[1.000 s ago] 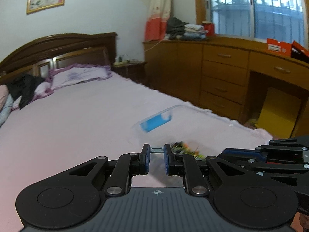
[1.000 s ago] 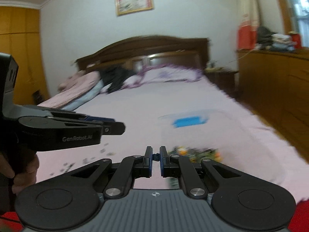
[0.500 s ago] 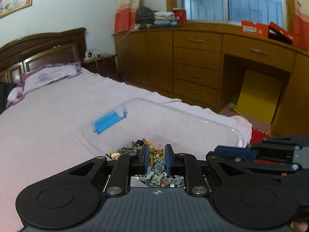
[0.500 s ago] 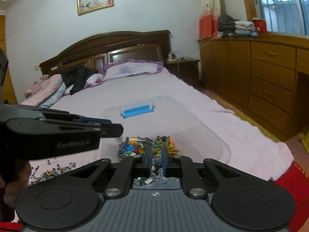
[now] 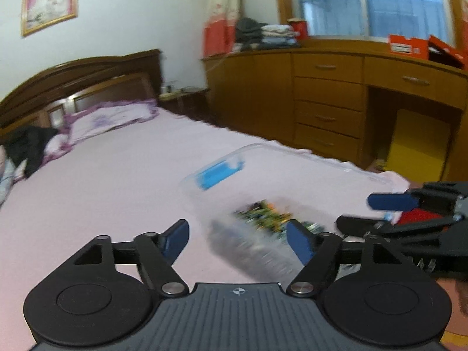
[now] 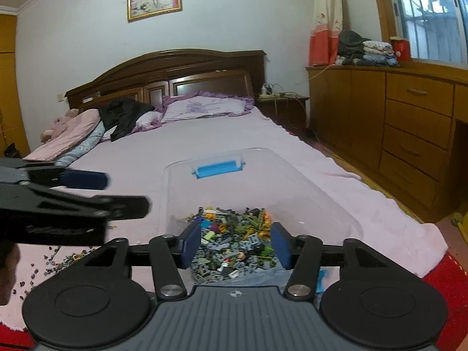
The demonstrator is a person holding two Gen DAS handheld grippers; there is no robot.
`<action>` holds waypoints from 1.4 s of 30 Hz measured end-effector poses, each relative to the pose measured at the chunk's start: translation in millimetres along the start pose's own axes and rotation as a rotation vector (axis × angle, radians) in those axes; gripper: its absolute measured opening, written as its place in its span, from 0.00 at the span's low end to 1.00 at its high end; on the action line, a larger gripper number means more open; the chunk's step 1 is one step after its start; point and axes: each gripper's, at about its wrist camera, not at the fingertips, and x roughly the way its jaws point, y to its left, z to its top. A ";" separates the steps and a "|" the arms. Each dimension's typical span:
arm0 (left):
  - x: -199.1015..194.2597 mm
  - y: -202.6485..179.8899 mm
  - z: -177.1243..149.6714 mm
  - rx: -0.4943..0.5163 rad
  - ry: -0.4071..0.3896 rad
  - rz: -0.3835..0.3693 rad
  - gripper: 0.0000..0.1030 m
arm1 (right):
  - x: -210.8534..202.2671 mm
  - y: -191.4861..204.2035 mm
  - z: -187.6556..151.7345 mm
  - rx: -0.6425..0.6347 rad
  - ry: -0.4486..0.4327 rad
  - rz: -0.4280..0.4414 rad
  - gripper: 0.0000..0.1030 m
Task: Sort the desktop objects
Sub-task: 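Carry both held bricks over the clear plastic box and open both tools, then move both open tools back over the brick pile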
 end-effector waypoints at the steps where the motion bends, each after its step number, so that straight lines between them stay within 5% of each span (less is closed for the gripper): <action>1: -6.8 6.4 -5.1 -0.010 0.008 0.017 0.80 | -2.1 3.6 0.8 -0.001 -0.002 0.010 0.57; 10: -68.4 70.6 -78.0 -0.140 0.165 0.240 0.94 | -25.0 57.0 4.7 0.038 -0.012 0.210 0.66; 14: -91.4 97.4 -113.4 -0.219 0.243 0.338 0.94 | -29.0 106.1 -5.7 -0.100 0.050 0.335 0.66; 19: -106.0 113.3 -140.1 -0.283 0.305 0.338 0.96 | -8.5 163.4 -25.5 -0.303 0.252 0.368 0.67; 25: -94.4 112.7 -160.6 -0.286 0.376 0.319 0.98 | 36.6 175.3 -52.6 -0.283 0.499 0.332 0.65; 28: -85.9 109.9 -168.2 -0.283 0.389 0.309 0.95 | 53.4 174.3 -61.0 -0.294 0.528 0.298 0.62; 32: -74.6 106.2 -178.4 -0.279 0.406 0.295 0.70 | 60.7 169.4 -73.1 -0.322 0.555 0.301 0.62; 40: -57.4 96.8 -184.6 -0.243 0.407 0.256 0.69 | 67.0 163.4 -88.9 -0.317 0.557 0.312 0.64; 42: -53.3 94.4 -185.5 -0.233 0.406 0.246 0.58 | 66.8 162.9 -90.2 -0.314 0.551 0.317 0.65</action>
